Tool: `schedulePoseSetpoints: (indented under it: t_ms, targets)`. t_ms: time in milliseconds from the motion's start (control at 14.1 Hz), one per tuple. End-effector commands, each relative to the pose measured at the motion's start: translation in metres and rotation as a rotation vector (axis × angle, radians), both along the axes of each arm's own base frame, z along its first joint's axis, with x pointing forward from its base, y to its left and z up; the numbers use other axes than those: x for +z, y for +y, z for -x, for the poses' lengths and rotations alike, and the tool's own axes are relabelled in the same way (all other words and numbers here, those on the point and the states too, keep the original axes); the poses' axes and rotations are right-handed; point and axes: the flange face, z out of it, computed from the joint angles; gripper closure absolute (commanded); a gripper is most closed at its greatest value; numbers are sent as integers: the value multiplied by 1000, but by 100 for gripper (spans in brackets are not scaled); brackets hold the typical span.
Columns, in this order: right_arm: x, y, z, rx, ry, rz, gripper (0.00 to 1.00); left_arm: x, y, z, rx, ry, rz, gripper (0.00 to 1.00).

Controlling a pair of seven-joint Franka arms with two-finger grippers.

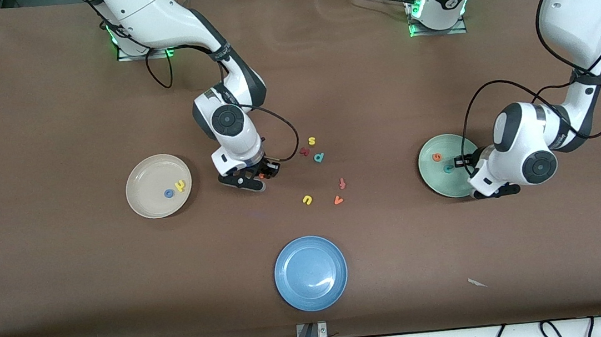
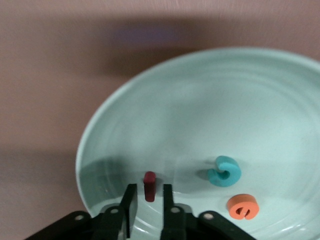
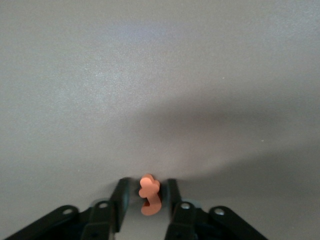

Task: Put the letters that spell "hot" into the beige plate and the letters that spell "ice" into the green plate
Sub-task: 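Withdraw the left gripper while the right gripper carries the orange letter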

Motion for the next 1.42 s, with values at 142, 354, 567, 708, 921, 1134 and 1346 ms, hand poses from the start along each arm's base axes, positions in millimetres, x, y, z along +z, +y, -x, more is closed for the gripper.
schedulePoseSetpoints:
  t_ms: [142,354,567,708,921,1134,1346]
  targets:
    - [-13,11,8,-5,15,4,83,58,-7,-12,-39,-52,-27,0]
    - [-15,10,7,4,15,6,92,87,-25,-28,-70,-112,-1,0]
    - [10,-7,-17,-3,28,13,96,106,-59,-37,-113,-155,6,0]
    - [34,-21,-33,38,53,31,97,126,-70,-40,-135,-166,-5,0]
    - [63,-69,-49,117,100,85,100,165,-69,-47,-158,-203,-17,0]
    - [73,-125,-47,209,130,119,100,182,-66,-48,-200,-195,-8,0]
    - [79,-173,-37,253,147,128,100,224,-78,-37,-220,-205,-18,0]
